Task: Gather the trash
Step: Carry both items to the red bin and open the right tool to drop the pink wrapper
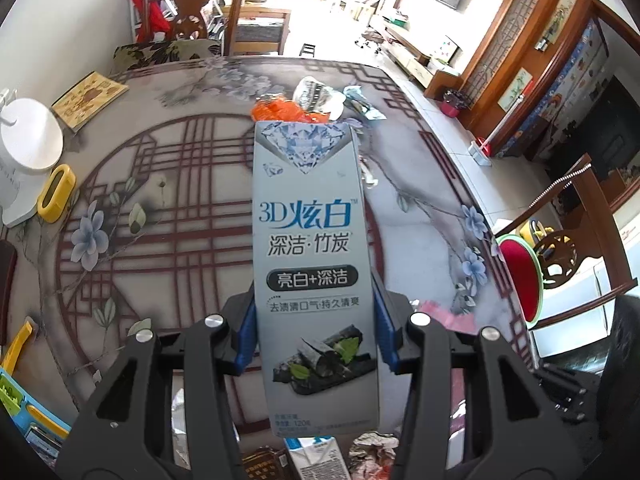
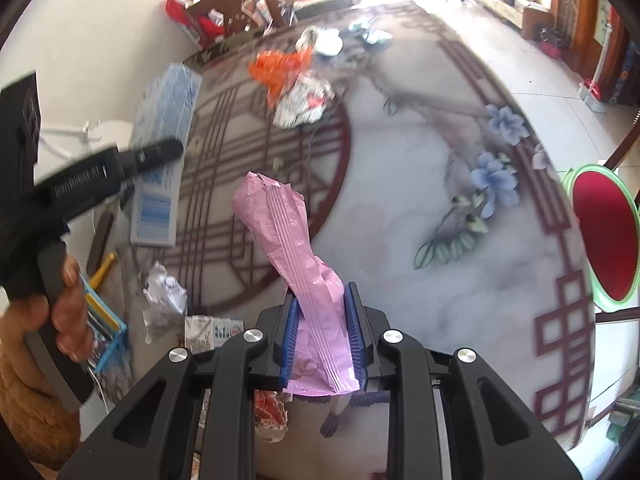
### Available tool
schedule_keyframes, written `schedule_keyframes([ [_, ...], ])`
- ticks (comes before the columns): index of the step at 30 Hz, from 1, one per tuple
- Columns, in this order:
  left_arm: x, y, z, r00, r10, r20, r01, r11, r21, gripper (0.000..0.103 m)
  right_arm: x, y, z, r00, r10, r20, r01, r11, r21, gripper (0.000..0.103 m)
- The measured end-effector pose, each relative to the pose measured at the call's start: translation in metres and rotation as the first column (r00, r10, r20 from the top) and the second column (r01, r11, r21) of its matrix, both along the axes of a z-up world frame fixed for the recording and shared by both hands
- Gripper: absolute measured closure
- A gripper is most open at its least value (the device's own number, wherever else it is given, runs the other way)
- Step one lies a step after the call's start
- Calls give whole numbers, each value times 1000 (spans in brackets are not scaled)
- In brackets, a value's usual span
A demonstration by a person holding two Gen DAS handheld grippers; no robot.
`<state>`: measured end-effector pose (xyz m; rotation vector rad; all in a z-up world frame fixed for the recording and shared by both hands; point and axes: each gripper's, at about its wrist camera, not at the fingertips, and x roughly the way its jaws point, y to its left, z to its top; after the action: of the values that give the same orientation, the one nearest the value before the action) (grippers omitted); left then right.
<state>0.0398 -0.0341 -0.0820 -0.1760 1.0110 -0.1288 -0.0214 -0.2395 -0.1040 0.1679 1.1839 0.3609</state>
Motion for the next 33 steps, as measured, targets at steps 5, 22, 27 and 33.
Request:
schedule_keyframes([
  [5,-1,-19,6,999,-35,16,35,999,19,57,3,-18,9,999,-41,20,41,999,26,80],
  [22,-1,-78,14,994,-101,27,99,993,68,57,10,-87,17,990,-135,39,132,987,89,80],
  [27,4,-103,11,993,-120,15,119,991,69,57,11,-112,19,987,-156,41,151,983,101,80],
  [33,8,-133,7,992,-124,5,124,990,65,57,19,-150,16,982,-189,28,185,977,107,80],
])
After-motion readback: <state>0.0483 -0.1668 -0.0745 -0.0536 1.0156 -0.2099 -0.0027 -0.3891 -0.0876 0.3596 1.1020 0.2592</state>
